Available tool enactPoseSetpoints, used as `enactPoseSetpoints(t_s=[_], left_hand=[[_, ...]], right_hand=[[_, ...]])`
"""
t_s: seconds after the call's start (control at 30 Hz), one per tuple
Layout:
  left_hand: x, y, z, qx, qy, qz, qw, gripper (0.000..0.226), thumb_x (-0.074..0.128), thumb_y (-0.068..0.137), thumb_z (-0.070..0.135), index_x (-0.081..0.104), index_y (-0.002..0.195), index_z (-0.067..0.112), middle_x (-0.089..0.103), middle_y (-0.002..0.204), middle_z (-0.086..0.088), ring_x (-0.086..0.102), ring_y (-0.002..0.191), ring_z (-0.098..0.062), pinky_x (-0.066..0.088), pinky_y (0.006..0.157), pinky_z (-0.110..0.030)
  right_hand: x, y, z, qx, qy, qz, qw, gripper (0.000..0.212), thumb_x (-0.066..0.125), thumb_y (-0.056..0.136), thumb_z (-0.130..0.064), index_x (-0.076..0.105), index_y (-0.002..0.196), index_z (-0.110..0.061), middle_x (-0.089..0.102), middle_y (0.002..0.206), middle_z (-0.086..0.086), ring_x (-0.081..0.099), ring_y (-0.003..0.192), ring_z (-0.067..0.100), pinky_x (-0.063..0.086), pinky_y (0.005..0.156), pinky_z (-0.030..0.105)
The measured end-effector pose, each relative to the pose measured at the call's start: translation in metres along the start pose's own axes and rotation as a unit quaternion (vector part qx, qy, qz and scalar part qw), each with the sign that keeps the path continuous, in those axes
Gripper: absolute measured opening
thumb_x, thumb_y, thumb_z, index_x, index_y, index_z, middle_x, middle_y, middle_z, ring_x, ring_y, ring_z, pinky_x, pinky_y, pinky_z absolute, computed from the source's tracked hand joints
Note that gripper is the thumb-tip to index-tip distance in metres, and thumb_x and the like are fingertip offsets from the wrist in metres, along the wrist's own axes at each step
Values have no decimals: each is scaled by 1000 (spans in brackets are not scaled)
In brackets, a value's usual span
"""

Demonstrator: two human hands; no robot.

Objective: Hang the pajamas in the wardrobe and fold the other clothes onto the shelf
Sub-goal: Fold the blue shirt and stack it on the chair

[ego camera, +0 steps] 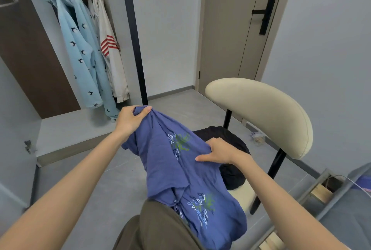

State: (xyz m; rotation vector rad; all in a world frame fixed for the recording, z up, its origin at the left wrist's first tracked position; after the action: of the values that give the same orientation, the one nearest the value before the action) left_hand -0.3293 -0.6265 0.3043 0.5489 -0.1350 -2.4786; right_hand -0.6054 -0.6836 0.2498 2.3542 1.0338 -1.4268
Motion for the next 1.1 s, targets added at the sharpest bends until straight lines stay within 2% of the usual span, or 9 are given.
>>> enactPoseSetpoints(t_s=[0.13, 0.27, 0.37, 0.5, 0.57, 0.67, 0.83, 1.0, 1.1], left_hand=[[6, -3, -3, 8, 4, -11, 1000, 16, 65, 87, 36, 69, 83, 21, 64, 75, 10, 54, 70, -2, 42, 61, -19], [12, -13, -13, 3, 35, -104, 994, 9, 68, 85, 34, 70, 83, 26, 66, 82, 17, 59, 77, 3, 44, 61, -11], [11, -21, -21, -16, 28, -171, 985, 6, 70, 83, 31, 72, 76, 31, 70, 80, 16, 63, 75, 4, 47, 60, -9], [4, -27, -29, -27, 35, -220, 975, 10, 70, 82, 29, 73, 74, 31, 72, 76, 16, 65, 71, 4, 49, 62, -11], [1, -29, -33, -32, 41, -238, 970, 11, 69, 83, 28, 74, 74, 26, 73, 77, 10, 65, 72, -2, 50, 64, -16], [-1, -34, -37, -33, 59, -267, 961, 17, 68, 84, 26, 74, 69, 24, 73, 72, 7, 65, 65, 0, 50, 59, -14], [0, -36, -43, -22, 65, -267, 961, 16, 69, 84, 21, 73, 68, 21, 71, 67, 10, 63, 61, 2, 49, 55, -11], [-2, -32, -44, -23, 57, -254, 965, 16, 68, 85, 25, 73, 70, 22, 70, 69, 12, 63, 62, 2, 48, 54, -11], [-2, -26, -44, -18, 50, -210, 976, 19, 65, 86, 32, 71, 69, 25, 68, 65, 12, 61, 60, 3, 46, 54, -9]], right_hand=[[32, -7, -14, -48, -64, -22, 997, 38, 62, 87, -34, 56, 121, -19, 67, 106, 5, 58, 96, 26, 48, 79, 36], [79, -10, -11, -3, -82, -245, 966, 14, 56, 86, -7, 45, 94, -6, 60, 113, 26, 51, 85, 32, 42, 74, 37], [92, -6, -11, 0, -51, -285, 957, 45, 43, 84, 5, 59, 123, -12, 59, 125, 22, 54, 111, 39, 46, 96, 42], [95, 8, -7, -9, 2, -154, 988, 49, 36, 83, 6, 69, 114, -11, 67, 120, 8, 61, 101, 22, 41, 78, 15], [95, 17, 0, 17, 64, -46, 997, 43, 36, 81, 4, 72, 98, -11, 72, 104, 10, 61, 79, 26, 46, 67, 25], [100, 36, 12, 71, 135, 61, 986, 31, 46, 88, -4, 59, 116, -11, 65, 116, 11, 61, 97, 26, 50, 85, 35], [129, 59, 5, 235, 372, -60, 896, 66, 50, 97, -29, 15, 149, -11, 40, 140, 13, 54, 110, 27, 44, 75, 32], [134, 61, 9, 264, 510, 44, 818, 21, 64, 89, -10, 62, 102, 8, 63, 91, 14, 53, 57, 11, 42, 45, 18], [107, 60, 14, 193, 506, 159, 825, 21, 63, 88, -2, 67, 106, 8, 67, 112, 20, 62, 90, 18, 51, 72, 20]])
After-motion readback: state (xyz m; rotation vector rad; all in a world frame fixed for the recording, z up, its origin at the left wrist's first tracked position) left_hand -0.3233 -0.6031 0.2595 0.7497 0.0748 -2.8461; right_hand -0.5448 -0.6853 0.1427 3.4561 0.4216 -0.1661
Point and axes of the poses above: each hand's wrist, its own y-axis towards the middle knuckle, its own x-axis out of the palm, z = x × y, the point moved 3 cm from there along y, towards the middle knuckle
